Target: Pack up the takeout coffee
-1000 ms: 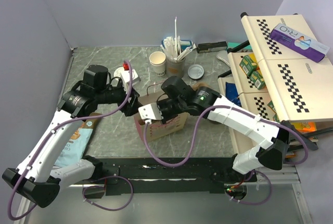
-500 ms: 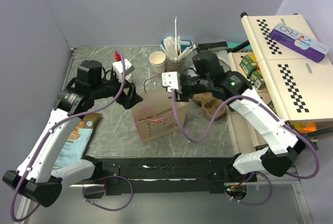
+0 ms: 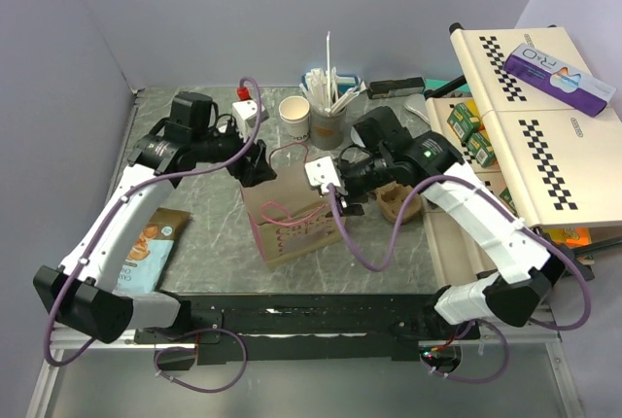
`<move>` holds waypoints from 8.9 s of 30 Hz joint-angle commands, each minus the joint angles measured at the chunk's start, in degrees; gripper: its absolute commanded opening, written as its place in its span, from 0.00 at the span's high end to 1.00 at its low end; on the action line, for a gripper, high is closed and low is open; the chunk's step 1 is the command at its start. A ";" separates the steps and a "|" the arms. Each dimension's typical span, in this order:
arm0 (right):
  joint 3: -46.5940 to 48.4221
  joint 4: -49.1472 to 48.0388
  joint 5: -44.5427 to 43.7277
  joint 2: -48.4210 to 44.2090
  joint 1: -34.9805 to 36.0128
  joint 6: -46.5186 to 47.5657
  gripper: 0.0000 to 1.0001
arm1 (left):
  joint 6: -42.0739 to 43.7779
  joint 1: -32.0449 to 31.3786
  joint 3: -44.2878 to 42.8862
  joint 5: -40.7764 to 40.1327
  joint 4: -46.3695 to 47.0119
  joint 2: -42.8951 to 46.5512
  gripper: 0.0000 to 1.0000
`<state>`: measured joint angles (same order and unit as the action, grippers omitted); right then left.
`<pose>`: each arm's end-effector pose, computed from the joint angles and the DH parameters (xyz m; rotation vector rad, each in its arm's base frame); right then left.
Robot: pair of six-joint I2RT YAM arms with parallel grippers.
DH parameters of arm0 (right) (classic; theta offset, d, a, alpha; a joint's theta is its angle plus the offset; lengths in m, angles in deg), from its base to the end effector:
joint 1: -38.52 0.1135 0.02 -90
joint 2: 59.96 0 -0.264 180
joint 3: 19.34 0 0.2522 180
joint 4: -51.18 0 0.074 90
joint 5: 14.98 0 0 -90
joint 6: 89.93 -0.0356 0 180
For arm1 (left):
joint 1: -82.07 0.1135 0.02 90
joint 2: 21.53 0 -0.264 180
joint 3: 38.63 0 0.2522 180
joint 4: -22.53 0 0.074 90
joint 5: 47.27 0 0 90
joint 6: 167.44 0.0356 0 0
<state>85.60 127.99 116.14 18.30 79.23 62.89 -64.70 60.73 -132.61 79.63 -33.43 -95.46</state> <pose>0.1790 0.1849 0.4078 -1.9578 1.1527 0.6722 0.2408 -0.1170 0.3935 0.9703 1.9288 -0.7896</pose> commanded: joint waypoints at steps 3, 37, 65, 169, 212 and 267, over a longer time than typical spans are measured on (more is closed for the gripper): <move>0.05 1.90 2.73 3.20 -0.10 3.79 0.34 | 5.28 -0.98 -1.16 2.56 -1.40 -2.62 0.26; 23.25 -12.86 5.28 3.83 -0.28 -17.03 1.00 | 10.55 -0.63 -41.94 -2.10 -19.59 -12.20 0.99; 9.47 -15.14 4.84 1.46 -0.28 -18.88 1.00 | 12.49 -0.54 -26.57 -5.09 -15.12 -7.99 0.87; -19.46 -40.99 -15.64 -16.91 -14.25 -37.78 0.21 | 25.42 -17.15 1.92 -12.12 4.49 1.95 0.99; -2.85 -31.50 -2.63 -2.49 -17.77 -39.45 0.20 | 16.45 19.50 -37.87 -9.39 -11.48 -32.02 0.01; -4.52 -26.75 -3.42 -2.23 -17.77 -38.66 0.19 | 19.96 12.91 -47.92 -22.05 -24.34 -53.07 0.02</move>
<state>81.29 101.94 112.16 16.44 61.73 24.36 -44.05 73.93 -178.14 57.60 -56.79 -147.45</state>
